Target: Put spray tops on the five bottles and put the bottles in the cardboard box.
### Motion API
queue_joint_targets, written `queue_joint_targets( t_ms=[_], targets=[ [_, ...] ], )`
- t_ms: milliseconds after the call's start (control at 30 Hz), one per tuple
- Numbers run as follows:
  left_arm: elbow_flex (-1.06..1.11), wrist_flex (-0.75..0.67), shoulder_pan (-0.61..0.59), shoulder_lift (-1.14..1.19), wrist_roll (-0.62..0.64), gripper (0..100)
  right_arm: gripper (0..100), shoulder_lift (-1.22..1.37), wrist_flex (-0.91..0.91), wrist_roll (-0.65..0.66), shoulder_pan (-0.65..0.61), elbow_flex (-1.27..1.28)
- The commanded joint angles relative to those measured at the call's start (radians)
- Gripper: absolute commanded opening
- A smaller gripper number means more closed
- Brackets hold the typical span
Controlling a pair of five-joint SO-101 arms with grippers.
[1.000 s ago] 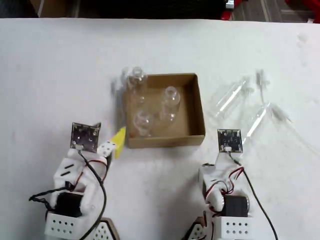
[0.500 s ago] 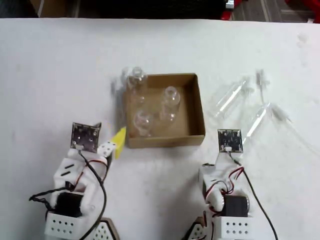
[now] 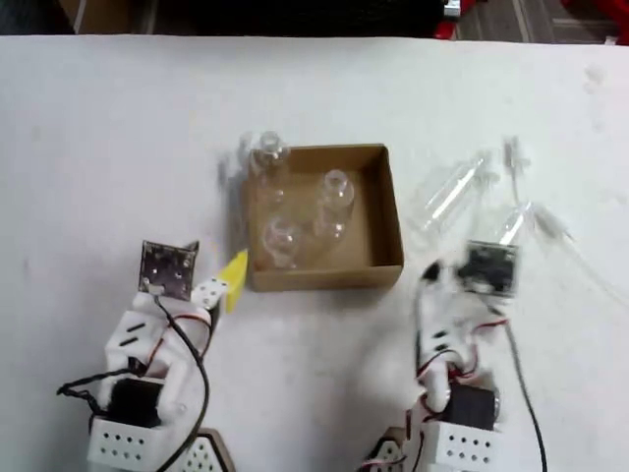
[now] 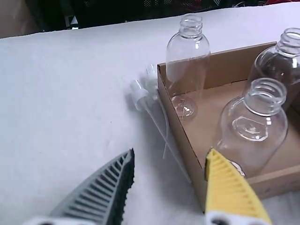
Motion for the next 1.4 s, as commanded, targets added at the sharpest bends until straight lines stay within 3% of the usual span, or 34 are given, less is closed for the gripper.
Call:
queue_joint_targets(
  t_ms=[0, 133, 400, 533, 767, 967, 1200, 1367],
  targets=[
    [0.002, -0.009, 0.015, -0.005, -0.011, 23, 23.8, -0.005, -0.255, 0.000, 0.220, 0.008],
    [0.002, -0.009, 0.015, -0.005, -0.011, 23, 34.1, -0.002, -0.278, -0.008, 0.352, 0.008],
    [0.002, -0.008, 0.015, -0.005, -0.011, 23, 35.1, -0.002, -0.231, -0.009, 0.536, 0.009],
    [0.002, -0.002, 0.015, -0.005, -0.011, 23, 33.8, -0.002, -0.188, -0.006, 0.544, 0.009],
    [0.002, 0.000, 0.012, -0.005, -0.011, 23, 11.4, -0.002, -0.179, -0.005, 0.541, 0.009],
    [0.002, 0.002, 0.013, -0.005, -0.011, 23, 3.0, -0.002, -0.162, 0.000, 0.542, 0.009],
    [0.002, 0.002, 0.015, -0.005, -0.011, 23, 6.7, -0.004, -0.274, -0.008, 0.536, 0.009],
    [0.002, 0.002, 0.015, -0.005, -0.011, 23, 9.8, -0.001, -0.259, 0.002, 0.496, 0.009]
  ],
)
